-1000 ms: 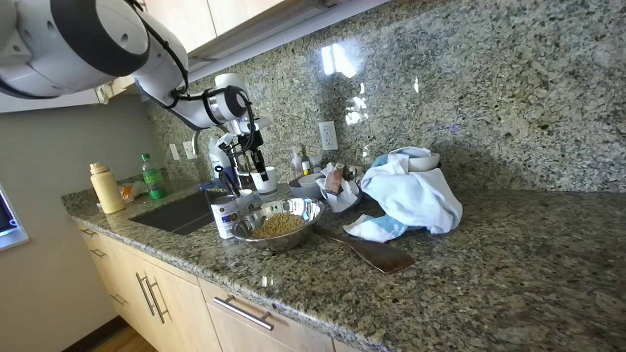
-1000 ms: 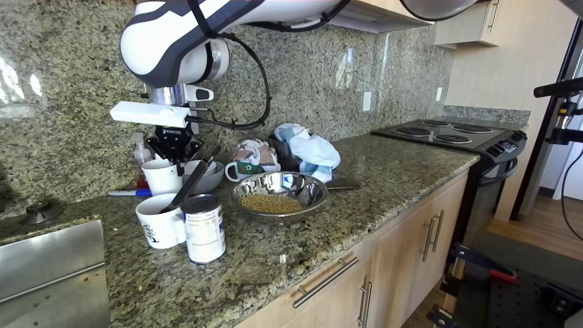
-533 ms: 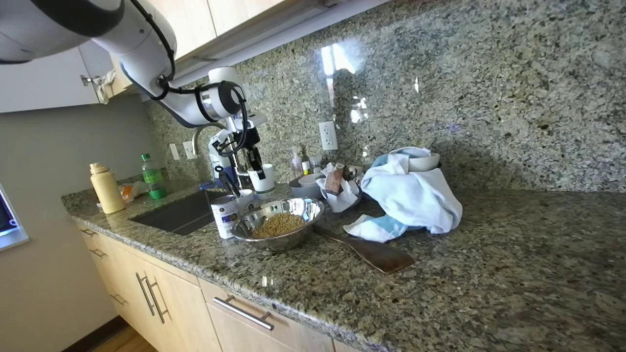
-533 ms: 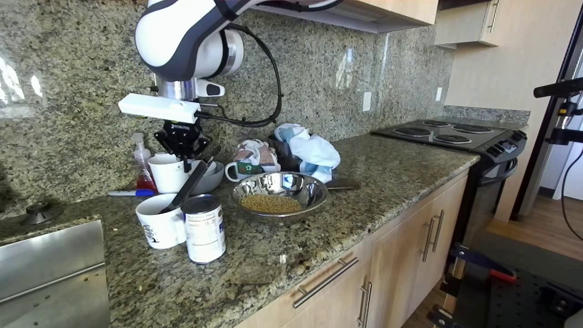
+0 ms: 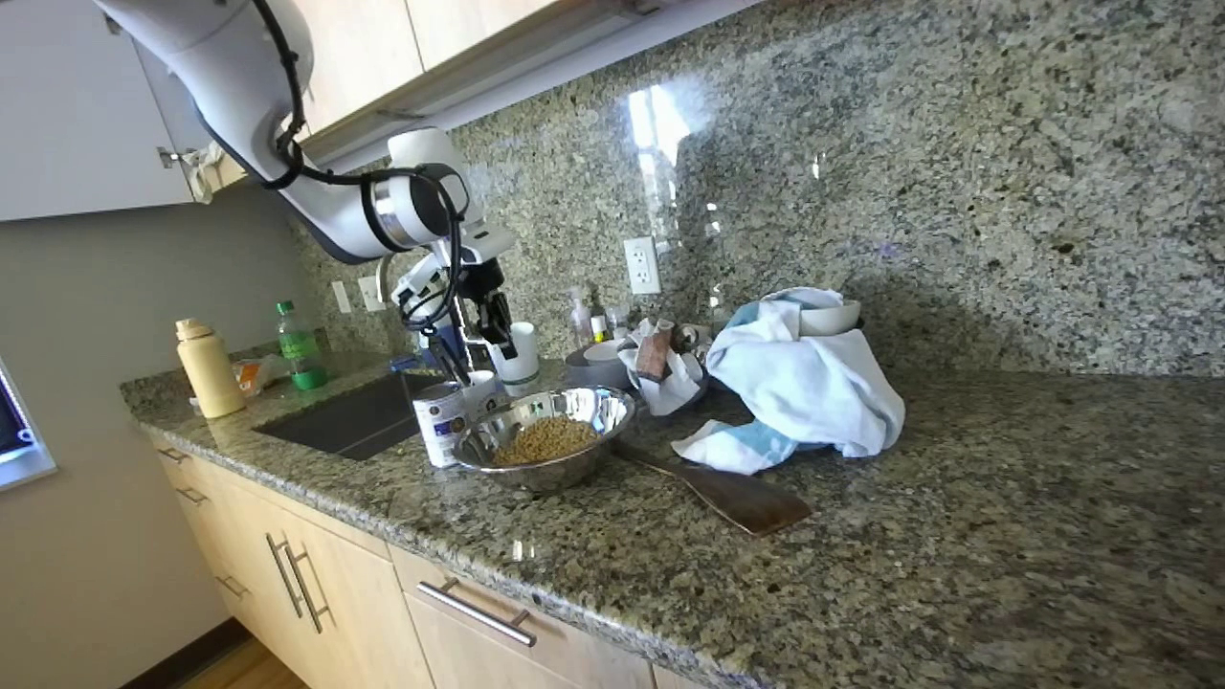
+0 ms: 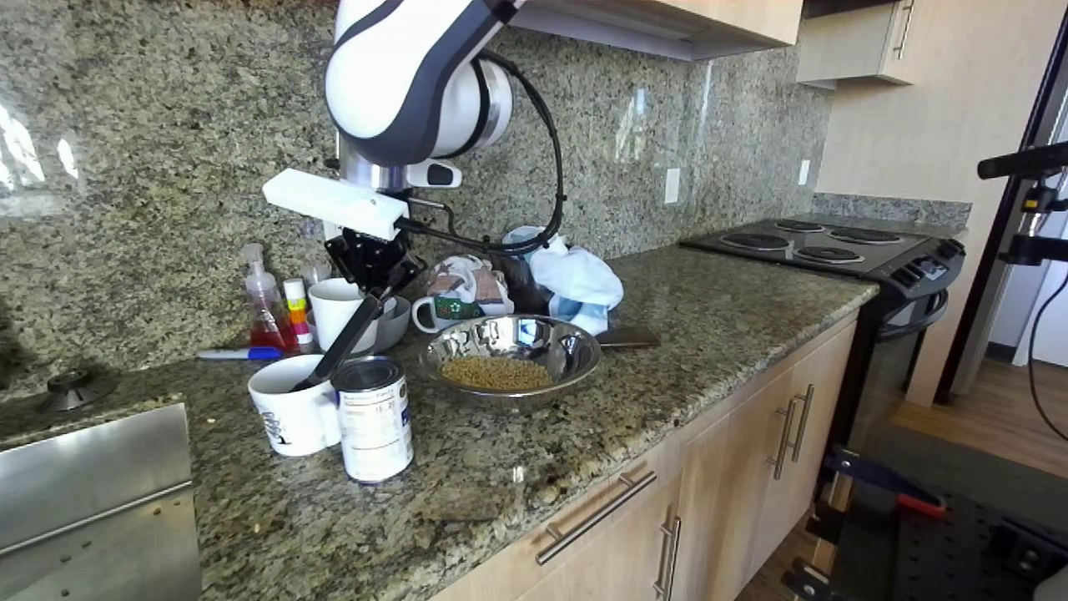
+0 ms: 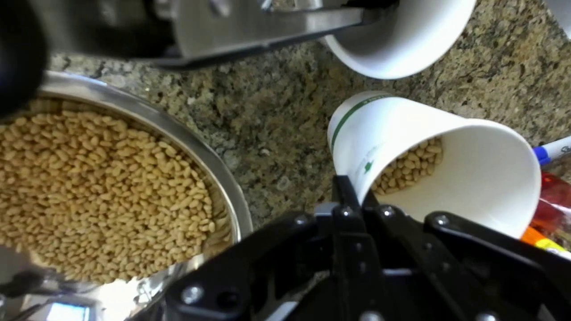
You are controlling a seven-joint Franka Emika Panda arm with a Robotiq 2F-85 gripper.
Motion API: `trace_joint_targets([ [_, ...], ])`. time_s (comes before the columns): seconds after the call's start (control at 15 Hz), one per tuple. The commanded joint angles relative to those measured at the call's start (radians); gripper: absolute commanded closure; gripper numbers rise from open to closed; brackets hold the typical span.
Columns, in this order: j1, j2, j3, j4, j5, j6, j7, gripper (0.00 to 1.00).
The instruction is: Pour some contents from the cup into the bowl
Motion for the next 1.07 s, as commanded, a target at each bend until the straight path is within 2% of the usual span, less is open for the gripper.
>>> trace_joint_targets([
  [0.0,0.003,-0.125,-0.017,-0.172,-0.02,0.071,0.074,0.99],
  [0.27,-0.005,-0.205,-0.027,-0.25,-0.039,0.061,0.101,0.99],
  [0.53,-0.009,-0.296,-0.037,-0.31,-0.104,0.031,0.174,0.99],
  [0.8,-0.041,-0.38,-0.016,-0.362,-0.147,-0.011,0.233,0.99],
  [1.0,-0.074,-0.436,0.003,-0.397,-0.137,-0.072,0.243,0.99],
])
